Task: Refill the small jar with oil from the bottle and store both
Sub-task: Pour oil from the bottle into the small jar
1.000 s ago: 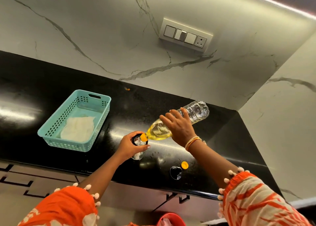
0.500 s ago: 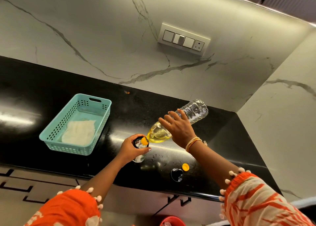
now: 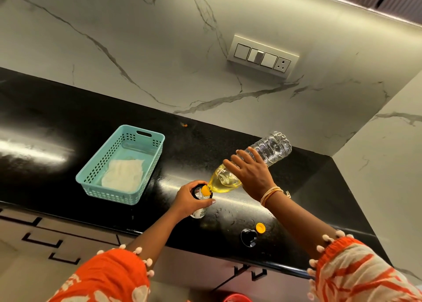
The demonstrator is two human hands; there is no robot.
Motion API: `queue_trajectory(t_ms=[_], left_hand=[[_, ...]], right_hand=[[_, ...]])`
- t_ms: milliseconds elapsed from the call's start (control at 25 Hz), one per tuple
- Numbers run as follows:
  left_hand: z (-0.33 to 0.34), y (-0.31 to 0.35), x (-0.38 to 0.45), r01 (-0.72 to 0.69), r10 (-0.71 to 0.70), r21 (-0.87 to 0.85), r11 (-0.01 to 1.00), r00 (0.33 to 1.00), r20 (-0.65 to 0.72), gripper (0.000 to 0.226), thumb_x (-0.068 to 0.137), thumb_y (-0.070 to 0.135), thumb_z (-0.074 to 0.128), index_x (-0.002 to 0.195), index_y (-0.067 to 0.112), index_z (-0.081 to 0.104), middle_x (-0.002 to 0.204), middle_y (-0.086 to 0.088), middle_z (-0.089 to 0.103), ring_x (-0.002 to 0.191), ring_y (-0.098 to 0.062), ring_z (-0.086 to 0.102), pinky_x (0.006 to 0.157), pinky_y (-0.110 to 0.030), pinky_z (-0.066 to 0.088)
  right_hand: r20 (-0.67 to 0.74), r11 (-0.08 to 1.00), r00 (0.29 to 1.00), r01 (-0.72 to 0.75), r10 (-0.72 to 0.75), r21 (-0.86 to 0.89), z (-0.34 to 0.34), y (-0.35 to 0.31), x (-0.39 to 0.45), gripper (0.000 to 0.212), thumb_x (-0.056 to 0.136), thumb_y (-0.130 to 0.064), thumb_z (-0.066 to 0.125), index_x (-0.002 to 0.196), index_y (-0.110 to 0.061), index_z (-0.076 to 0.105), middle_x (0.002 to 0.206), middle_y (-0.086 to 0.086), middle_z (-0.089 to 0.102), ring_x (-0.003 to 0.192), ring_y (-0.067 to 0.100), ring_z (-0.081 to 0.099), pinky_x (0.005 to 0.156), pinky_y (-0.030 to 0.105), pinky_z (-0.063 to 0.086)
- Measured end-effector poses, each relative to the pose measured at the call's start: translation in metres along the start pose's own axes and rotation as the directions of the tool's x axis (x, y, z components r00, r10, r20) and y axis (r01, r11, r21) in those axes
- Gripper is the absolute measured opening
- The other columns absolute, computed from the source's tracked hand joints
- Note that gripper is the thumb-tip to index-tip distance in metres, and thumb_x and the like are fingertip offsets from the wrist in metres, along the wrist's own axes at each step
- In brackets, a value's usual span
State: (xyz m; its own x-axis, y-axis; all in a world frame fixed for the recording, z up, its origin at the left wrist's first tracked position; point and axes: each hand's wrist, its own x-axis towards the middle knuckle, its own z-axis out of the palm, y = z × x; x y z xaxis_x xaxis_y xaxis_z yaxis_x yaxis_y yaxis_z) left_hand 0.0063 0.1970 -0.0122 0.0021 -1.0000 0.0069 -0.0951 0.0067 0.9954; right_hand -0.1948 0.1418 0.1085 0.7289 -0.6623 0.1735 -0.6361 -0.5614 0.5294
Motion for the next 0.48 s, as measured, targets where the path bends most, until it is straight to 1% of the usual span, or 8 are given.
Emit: queue_trajectory(t_ms=[120,200,480], left_hand=[[0.0000,0.0002,-0.0010,0.008,-0.008,0.005,1.000,1.000,0.006,0.045,0.060,0.016,0.090,0.096,0.029,0.066,0.092,0.003,0.073,0.086,-0.011,0.070,0.081,-0.025,0.055],[-0.0004,0.0006,-0.0010,-0.002,0.002,0.009,1.000,1.000,0.006,0.045,0.061,0.016,0.090,0.096,0.030,0.066,0.091,0.004,0.073,0.086,-0.011,0.069,0.081,-0.025,0.055],[-0.0007,0.0002,-0.0016,-0.002,0.002,0.007,1.000,1.000,0.013,0.043,0.061,0.019,0.090,0.095,0.029,0.068,0.090,0.004,0.074,0.087,-0.013,0.070,0.084,-0.031,0.056]], right_hand=[[-0.018,1.000,1.000,0.009,-0.009,-0.002,-0.0011,-0.0018,0.0007,0.071,0.063,-0.015,0.082,0.127,-0.019,0.052,0.120,0.011,0.062,0.117,0.035,0.056,0.107,0.054,0.034],[-0.021,1.000,1.000,0.013,-0.013,-0.006,-0.0012,-0.0021,0.0017,0.071,0.063,-0.016,0.082,0.127,-0.019,0.052,0.120,0.011,0.062,0.117,0.035,0.056,0.107,0.054,0.033],[-0.025,1.000,1.000,0.010,-0.010,-0.011,-0.0030,-0.0006,0.0015,0.071,0.063,-0.015,0.082,0.127,-0.020,0.052,0.120,0.010,0.062,0.118,0.035,0.056,0.108,0.053,0.032]])
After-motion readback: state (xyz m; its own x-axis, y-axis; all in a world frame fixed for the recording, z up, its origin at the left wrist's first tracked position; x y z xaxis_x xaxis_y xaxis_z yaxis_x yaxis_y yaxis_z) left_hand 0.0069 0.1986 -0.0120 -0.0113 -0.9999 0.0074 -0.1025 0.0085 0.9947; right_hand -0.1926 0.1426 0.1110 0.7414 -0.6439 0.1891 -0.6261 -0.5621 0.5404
